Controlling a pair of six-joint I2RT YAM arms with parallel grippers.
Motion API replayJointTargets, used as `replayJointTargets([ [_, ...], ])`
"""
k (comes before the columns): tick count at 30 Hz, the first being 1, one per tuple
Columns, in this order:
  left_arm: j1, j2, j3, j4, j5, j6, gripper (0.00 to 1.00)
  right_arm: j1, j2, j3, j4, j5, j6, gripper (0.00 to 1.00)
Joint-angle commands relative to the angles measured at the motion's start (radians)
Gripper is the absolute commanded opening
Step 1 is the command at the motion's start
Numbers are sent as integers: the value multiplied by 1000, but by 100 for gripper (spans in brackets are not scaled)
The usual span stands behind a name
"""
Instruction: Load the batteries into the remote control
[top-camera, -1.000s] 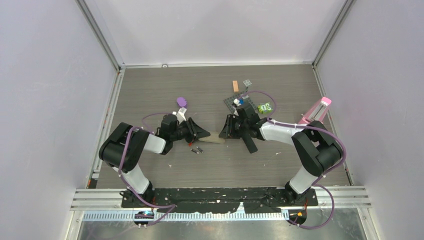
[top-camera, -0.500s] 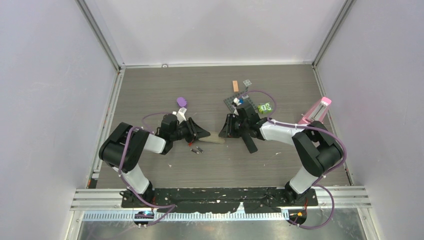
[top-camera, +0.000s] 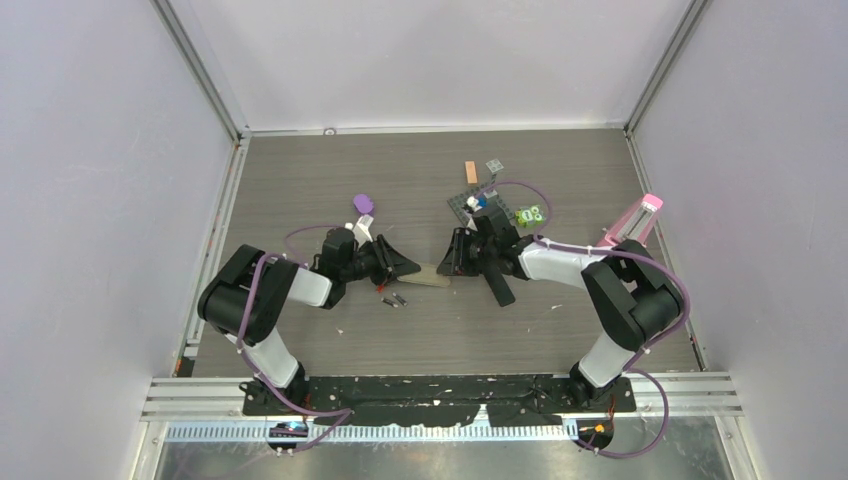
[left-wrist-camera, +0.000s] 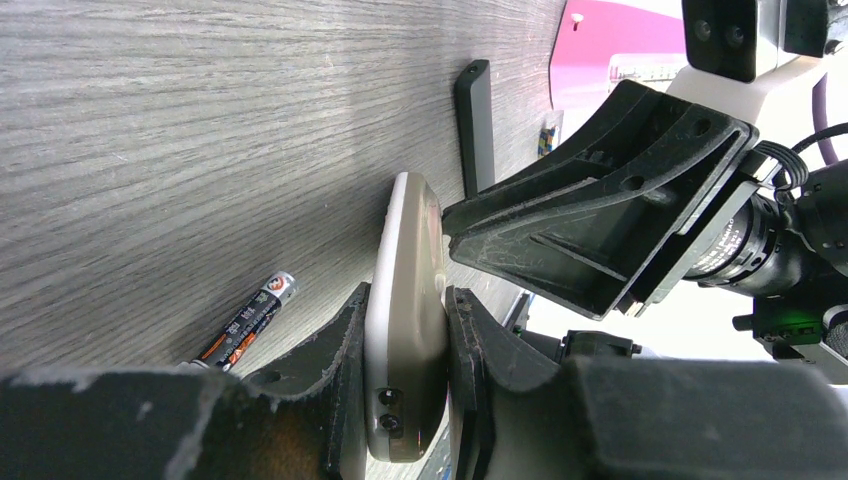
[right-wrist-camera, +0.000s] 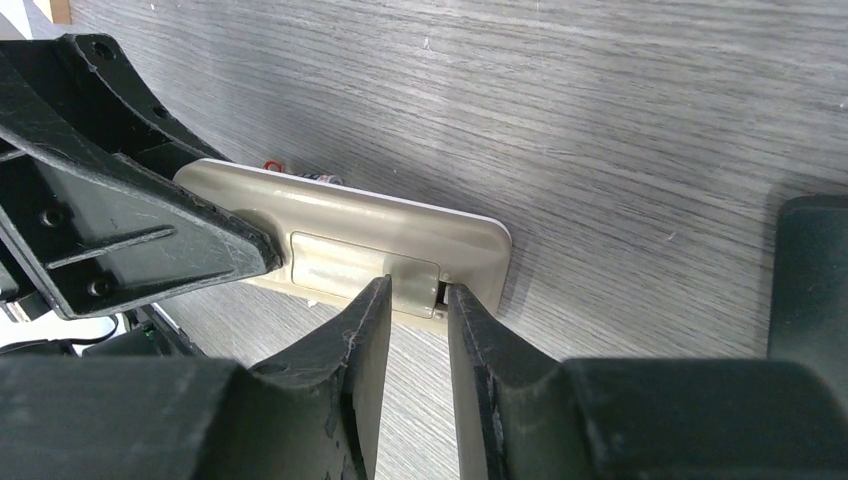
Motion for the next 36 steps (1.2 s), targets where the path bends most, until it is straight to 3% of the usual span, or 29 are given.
replayJointTargets([
  [1,-3,10,-4,-103,-86,84,0,-3,22,28,12,18,-3,33],
  [15,-3,21,-2,-87,-66,81,0,-30,86,15,58,-86,42,36],
  [23,-3,43,-11,-41,-49,37,0,-70,130,-67,286,-271,151,36],
  [36,-15,36,-21,-40,-69,21,0,-75,193,-126,604,-397,341,36],
])
